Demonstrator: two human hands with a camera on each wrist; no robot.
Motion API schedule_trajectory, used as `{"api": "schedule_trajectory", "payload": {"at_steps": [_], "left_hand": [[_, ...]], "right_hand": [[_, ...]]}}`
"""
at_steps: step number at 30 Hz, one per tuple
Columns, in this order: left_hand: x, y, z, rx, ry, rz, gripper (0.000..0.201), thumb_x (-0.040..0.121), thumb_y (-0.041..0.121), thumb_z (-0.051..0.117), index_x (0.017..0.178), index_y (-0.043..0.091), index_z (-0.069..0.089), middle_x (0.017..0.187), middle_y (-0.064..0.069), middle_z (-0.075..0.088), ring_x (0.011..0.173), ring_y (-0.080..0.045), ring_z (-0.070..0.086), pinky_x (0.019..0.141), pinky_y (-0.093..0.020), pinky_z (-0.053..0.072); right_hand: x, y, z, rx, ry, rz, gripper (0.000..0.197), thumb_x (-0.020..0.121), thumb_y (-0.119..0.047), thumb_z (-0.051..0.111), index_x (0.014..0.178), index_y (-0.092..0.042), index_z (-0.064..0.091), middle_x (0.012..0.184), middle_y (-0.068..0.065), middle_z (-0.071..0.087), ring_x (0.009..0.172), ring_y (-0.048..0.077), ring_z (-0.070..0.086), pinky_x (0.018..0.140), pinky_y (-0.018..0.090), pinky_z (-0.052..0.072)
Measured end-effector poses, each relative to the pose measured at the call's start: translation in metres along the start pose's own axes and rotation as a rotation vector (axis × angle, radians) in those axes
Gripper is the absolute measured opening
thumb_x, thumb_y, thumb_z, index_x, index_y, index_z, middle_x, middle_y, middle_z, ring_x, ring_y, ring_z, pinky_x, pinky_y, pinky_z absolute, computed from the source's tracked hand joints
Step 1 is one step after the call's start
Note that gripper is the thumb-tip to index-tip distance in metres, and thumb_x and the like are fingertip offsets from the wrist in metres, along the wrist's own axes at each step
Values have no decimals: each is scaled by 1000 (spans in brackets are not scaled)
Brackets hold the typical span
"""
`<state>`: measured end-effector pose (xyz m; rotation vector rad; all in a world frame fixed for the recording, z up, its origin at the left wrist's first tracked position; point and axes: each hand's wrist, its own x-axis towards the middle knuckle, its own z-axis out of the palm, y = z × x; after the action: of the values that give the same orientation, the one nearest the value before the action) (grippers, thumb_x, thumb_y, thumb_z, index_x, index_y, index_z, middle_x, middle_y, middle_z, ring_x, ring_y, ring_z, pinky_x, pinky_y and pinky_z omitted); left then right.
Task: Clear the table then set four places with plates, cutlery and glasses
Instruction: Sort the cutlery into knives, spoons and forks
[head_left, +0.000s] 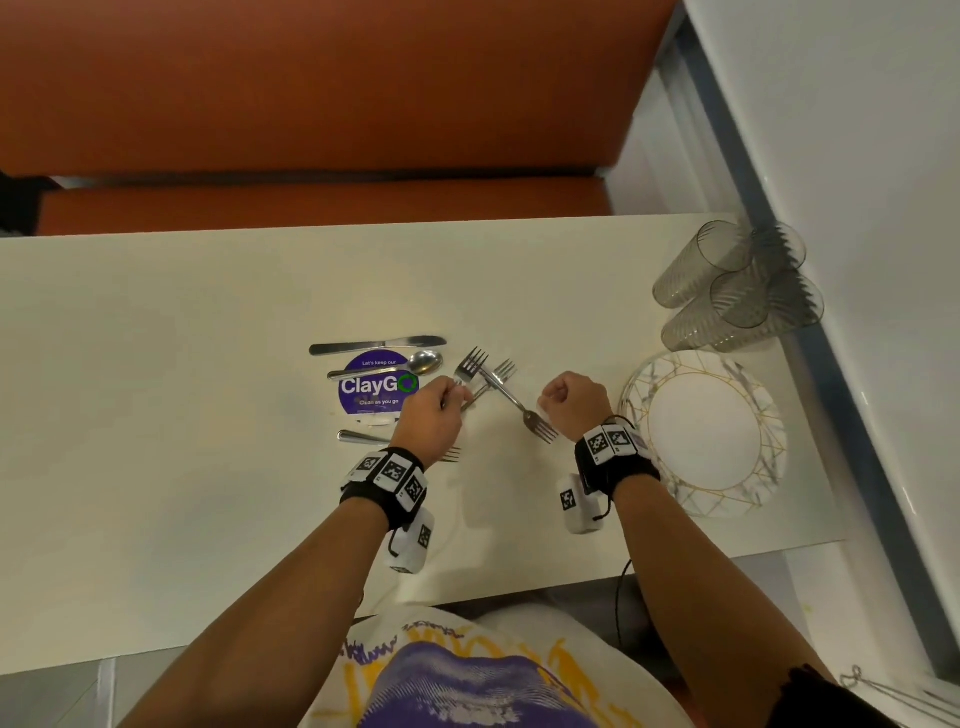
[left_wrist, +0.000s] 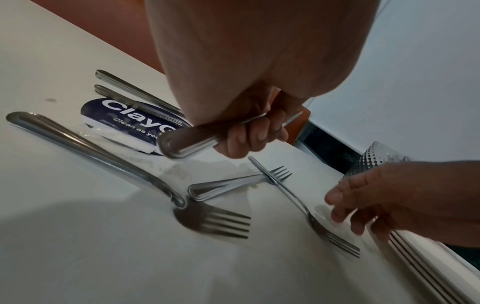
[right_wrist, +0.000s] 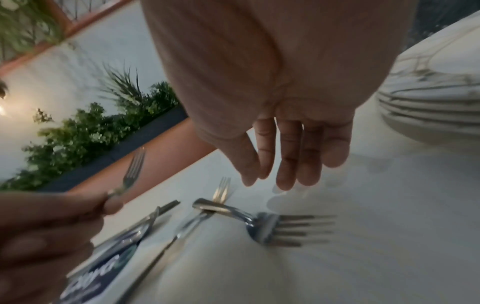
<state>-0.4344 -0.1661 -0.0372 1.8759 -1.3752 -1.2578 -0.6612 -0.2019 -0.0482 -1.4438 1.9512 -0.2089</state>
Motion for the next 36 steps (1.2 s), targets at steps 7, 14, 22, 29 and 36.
{"api": "schedule_trajectory", "payload": {"at_steps": [7,14,22,29,36], "left_hand": [[5,6,13,-114,15,-46,28,109,18,44,105,13,71,63,10,49,52,-4,40,50,-18,34],[14,16,19,-116,39,11,27,109,17,44,110,17,71,78,2,61,64,-12,51,64,-25,44],[39,40,4,-42,66,151,25,107,13,47,109,11,72,87,1,76,84,-14,73,85,-26,56],[32,54,-10,-108,-140,39,25,108,13,46,108,13,71,81,-6,77,67,-22,74,62,-31,56],[12,50,-14,-362,-115,-71,31,109,12,43,103,3,72,57,-2,51,42,-6,40,44,-17,32]], "right_hand": [[-9,10,0,-207,-141,93,48,75,-50,81,95,-8,69,89,7,69,85,26,68,77,35,58],[0,21,-11,-137,-75,31,20,85,-36,76,86,-16,76,91,2,74,88,23,69,75,28,55],[17,-18,-65,45,18,-318,8,91,-16,67,91,-12,73,79,0,74,76,15,64,75,26,48],[12,-71,-54,225,56,-419,4,88,-15,74,89,-12,75,75,0,73,69,9,65,71,14,47],[4,-89,-22,363,140,-390,27,83,-21,79,102,-22,60,72,4,68,68,17,67,66,24,54]]}}
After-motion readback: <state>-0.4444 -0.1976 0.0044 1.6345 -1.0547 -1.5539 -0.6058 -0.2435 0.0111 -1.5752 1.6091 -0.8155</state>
